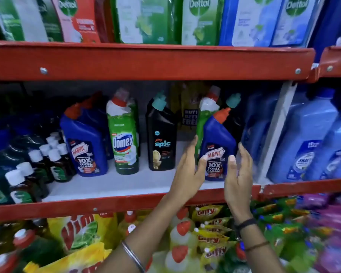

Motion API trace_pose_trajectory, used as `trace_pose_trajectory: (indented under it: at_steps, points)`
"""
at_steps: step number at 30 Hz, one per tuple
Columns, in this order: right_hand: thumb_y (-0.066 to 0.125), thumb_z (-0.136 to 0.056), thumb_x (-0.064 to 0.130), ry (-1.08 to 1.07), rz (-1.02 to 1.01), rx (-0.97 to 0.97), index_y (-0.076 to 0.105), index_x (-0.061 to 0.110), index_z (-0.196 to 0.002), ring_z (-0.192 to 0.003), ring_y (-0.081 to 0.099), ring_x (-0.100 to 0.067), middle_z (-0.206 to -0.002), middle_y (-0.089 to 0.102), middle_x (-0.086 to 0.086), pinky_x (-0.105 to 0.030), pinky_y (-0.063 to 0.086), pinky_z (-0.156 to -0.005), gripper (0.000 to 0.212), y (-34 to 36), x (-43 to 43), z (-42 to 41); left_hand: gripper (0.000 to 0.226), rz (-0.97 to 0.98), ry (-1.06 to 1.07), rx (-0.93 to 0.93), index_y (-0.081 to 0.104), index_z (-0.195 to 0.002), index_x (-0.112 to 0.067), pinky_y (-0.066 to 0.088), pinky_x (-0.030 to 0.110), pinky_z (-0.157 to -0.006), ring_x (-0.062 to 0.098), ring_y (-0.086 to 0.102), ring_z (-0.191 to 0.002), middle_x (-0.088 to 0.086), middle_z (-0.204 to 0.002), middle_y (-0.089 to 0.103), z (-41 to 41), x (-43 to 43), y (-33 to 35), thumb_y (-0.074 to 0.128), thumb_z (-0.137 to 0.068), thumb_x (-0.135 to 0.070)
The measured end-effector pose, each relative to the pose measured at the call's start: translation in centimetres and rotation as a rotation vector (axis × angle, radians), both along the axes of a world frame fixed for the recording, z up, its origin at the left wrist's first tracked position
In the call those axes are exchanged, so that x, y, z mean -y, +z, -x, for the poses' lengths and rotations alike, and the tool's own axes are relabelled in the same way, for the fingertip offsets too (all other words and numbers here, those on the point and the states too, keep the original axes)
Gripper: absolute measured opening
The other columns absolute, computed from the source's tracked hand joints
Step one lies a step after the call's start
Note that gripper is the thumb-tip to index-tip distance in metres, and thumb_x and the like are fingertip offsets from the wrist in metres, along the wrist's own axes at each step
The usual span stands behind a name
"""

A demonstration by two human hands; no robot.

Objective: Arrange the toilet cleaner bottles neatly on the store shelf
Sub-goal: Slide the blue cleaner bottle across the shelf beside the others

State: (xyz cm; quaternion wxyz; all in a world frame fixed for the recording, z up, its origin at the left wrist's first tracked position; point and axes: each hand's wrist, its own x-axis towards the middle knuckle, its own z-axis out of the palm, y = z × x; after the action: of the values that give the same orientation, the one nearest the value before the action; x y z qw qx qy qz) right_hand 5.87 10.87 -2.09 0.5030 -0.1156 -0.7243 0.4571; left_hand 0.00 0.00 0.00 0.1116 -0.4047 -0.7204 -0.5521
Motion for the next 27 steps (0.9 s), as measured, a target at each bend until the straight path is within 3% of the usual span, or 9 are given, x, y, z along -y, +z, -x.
trace_pose_trajectory:
  at_steps: [3, 6, 8, 11, 13, 15, 19, 22, 27]
  points:
    - [0.035, -0.094, 0.048, 0.041, 0.052, 0.105, 0.028, 0.025, -0.145, -0.139, 0.036, -0.019, -0.152, 0.035, 0.0, -0.048, 0.036, -0.112, 0.056, -0.5, -1.1, 1.1, 0.044, -0.005, 0.03, 0.161, 0.037, -0.14, -0.021, 0.041, 0.013, -0.093, -0.01, 0.045, -0.118, -0.02, -0.127, 0.043, 0.9, -1.7, 0.0, 0.047, -0.097, -0.016]
    - [0.042, -0.097, 0.03, 0.1, 0.03, 0.147, 0.034, 0.018, -0.142, -0.125, 0.05, -0.02, -0.138, 0.051, -0.007, -0.036, 0.044, -0.102, 0.047, -0.8, -2.2, 1.7, 0.04, -0.008, 0.044, 0.261, 0.046, -0.132, -0.015, 0.047, 0.022, -0.089, 0.019, 0.055, -0.116, -0.002, -0.121, 0.055, 1.6, -2.8, -0.8, 0.051, -0.093, -0.006]
    - [0.047, -0.095, 0.025, 0.13, 0.017, 0.14, 0.039, 0.019, -0.139, -0.119, 0.054, -0.016, -0.132, 0.056, -0.007, -0.029, 0.048, -0.096, 0.045, -0.9, -3.0, 1.9, 0.043, -0.026, 0.055, 0.272, 0.046, -0.132, -0.016, 0.049, 0.024, -0.09, 0.016, 0.056, -0.112, 0.001, -0.121, 0.058, 1.7, -3.2, -1.3, 0.053, -0.091, -0.003]
    - [0.053, -0.094, 0.015, 0.147, 0.073, 0.112, 0.044, 0.015, -0.135, -0.103, 0.056, 0.013, -0.118, 0.061, 0.005, -0.011, 0.049, -0.083, 0.042, -0.7, -3.5, 1.8, 0.047, -0.056, 0.101, 0.313, 0.047, -0.132, -0.016, 0.049, 0.017, -0.085, 0.009, 0.057, -0.103, -0.002, -0.115, 0.059, 1.6, -3.3, -1.3, 0.056, -0.089, 0.001]
    - [0.054, -0.092, 0.01, 0.153, 0.099, 0.097, 0.046, 0.01, -0.134, -0.092, 0.054, 0.024, -0.107, 0.059, 0.017, -0.002, 0.046, -0.071, 0.042, -0.6, -3.3, 1.7, 0.047, -0.081, 0.109, 0.327, 0.049, -0.131, -0.016, 0.053, 0.021, -0.085, 0.011, 0.059, -0.101, 0.003, -0.117, 0.063, 1.5, -3.1, -1.2, 0.057, -0.088, 0.001]
    - [0.056, -0.092, 0.011, 0.166, 0.105, 0.097, 0.047, 0.012, -0.133, -0.09, 0.055, 0.024, -0.105, 0.059, 0.02, -0.003, 0.047, -0.069, 0.043, -0.6, -3.4, 1.1, 0.048, -0.084, 0.115, 0.341, 0.049, -0.131, -0.017, 0.055, 0.03, -0.088, 0.011, 0.06, -0.103, 0.004, -0.122, 0.064, 0.8, -2.9, -1.0, 0.058, -0.088, 0.0]
    - [0.059, -0.09, 0.018, 0.189, 0.109, 0.074, 0.049, 0.023, -0.132, -0.101, 0.058, 0.013, -0.114, 0.062, 0.016, -0.008, 0.05, -0.075, 0.044, -0.4, -2.1, 0.5, 0.053, -0.135, 0.129, 0.339, 0.047, -0.136, -0.021, 0.055, 0.029, -0.09, 0.011, 0.061, -0.109, 0.002, -0.127, 0.062, -0.5, -0.6, -0.6, 0.058, -0.088, -0.001]
    - [0.063, -0.088, 0.016, 0.284, 0.079, 0.081, 0.053, 0.021, -0.129, -0.104, 0.06, 0.006, -0.115, 0.062, 0.018, -0.012, 0.052, -0.075, 0.043, 0.2, 6.7, 2.9, 0.057, -0.253, 0.195, 0.322, 0.047, -0.137, -0.026, 0.055, 0.034, -0.092, 0.014, 0.062, -0.112, 0.001, -0.131, 0.062, 1.1, 8.5, -0.4, 0.058, -0.087, -0.001]
    - [0.063, -0.086, 0.011, 0.341, 0.106, 0.039, 0.05, 0.027, -0.121, -0.093, 0.058, 0.019, -0.106, 0.059, 0.022, -0.007, 0.05, -0.068, 0.04, 1.1, 8.8, 3.4, 0.056, -0.229, 0.299, 0.287, 0.043, -0.137, -0.039, 0.053, 0.043, -0.095, 0.011, 0.058, -0.118, -0.005, -0.135, 0.058, 0.6, 10.6, -0.5, 0.057, -0.084, -0.024]
